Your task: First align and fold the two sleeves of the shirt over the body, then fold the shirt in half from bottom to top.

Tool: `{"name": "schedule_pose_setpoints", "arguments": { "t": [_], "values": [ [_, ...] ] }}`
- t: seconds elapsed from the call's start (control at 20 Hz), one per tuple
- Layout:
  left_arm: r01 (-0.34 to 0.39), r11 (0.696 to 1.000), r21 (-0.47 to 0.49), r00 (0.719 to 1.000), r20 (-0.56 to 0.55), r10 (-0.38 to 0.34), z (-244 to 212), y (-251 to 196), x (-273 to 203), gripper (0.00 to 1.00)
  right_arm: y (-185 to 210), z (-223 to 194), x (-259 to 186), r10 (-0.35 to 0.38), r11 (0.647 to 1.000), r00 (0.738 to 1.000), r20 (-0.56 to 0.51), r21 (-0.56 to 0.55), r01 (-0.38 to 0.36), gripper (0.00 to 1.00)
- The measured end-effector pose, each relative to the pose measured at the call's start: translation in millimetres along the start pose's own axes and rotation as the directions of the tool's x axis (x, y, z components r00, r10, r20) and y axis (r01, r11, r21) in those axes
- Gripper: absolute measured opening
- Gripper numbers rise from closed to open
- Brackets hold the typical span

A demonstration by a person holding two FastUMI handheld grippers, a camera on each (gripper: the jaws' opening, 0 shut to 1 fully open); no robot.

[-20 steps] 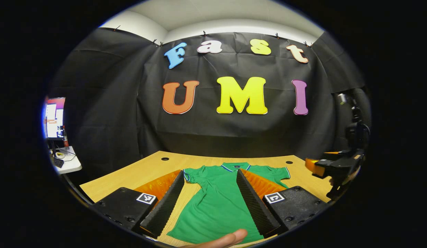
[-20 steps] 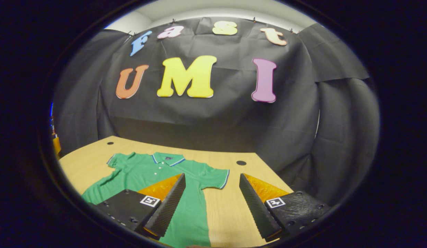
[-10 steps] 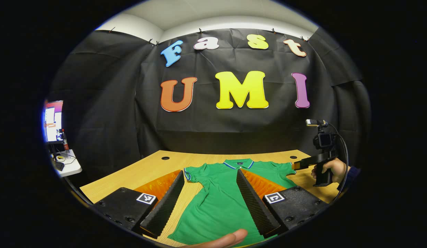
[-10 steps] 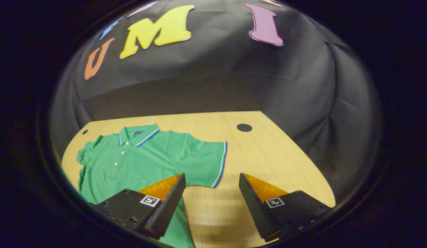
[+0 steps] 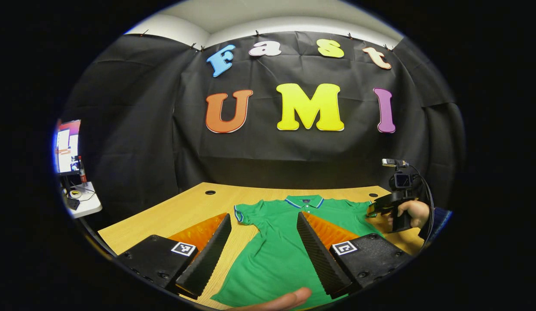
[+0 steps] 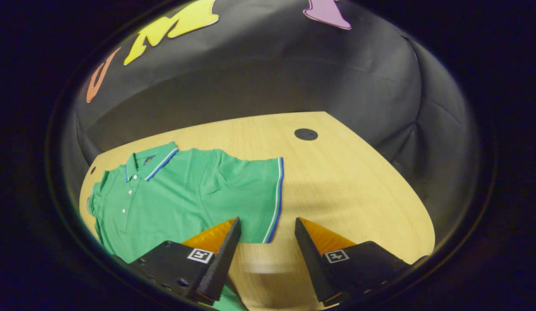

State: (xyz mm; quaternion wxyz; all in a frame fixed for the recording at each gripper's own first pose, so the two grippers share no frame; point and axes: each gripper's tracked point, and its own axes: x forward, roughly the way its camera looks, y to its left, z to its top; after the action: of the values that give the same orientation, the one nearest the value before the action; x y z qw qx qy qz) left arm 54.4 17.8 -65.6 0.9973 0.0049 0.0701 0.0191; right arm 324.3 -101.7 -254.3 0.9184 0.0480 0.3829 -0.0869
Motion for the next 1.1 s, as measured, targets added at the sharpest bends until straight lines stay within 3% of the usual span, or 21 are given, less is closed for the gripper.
{"name": "schedule_pose_setpoints", "arguments": {
  "t": [0.15, 0.2, 0.35, 0.4, 0.65, 1.1],
  "values": [
    [0.005, 1.000, -0.005, 1.000, -0.010, -0.005, -1.6, -2.2, 0.6, 0.99, 11.5, 1.0, 2.9, 0.021, 1.000, 0.999, -0.028, -0.010, -0.022, 0.53],
    [0.005, 1.000, -0.005, 1.000, -0.011, -0.005, -2.2, -1.9, 0.6, 0.99, 16.3, -0.5, 1.5, 0.023, 0.999, 0.999, -0.037, -0.021, -0.024, 0.49],
    [0.003, 1.000, -0.005, 1.000, -0.012, -0.003, -2.6, -0.6, 1.0, 0.98, 27.6, 4.0, 8.2, 0.040, 0.997, 0.999, -0.021, -0.072, -0.041, 0.07],
    [0.001, 1.000, -0.007, 1.000, -0.010, -0.001, -1.5, 0.6, 0.9, 0.98, 27.8, 1.6, 7.0, 0.028, 0.993, 0.999, -0.021, -0.112, -0.030, 0.03],
    [-0.012, 1.000, -0.021, 1.000, -0.008, 0.012, -0.3, 8.9, 1.8, 0.98, 29.7, 14.4, -5.2, -0.028, 0.973, 0.999, 0.029, -0.227, 0.034, 0.00],
    [-0.020, 0.999, -0.034, 1.000, -0.016, 0.020, -0.7, 16.1, 2.8, 0.98, 86.5, 36.8, -43.0, 0.029, 0.931, 0.988, 0.155, -0.364, 0.030, 0.00]
  ]
}}
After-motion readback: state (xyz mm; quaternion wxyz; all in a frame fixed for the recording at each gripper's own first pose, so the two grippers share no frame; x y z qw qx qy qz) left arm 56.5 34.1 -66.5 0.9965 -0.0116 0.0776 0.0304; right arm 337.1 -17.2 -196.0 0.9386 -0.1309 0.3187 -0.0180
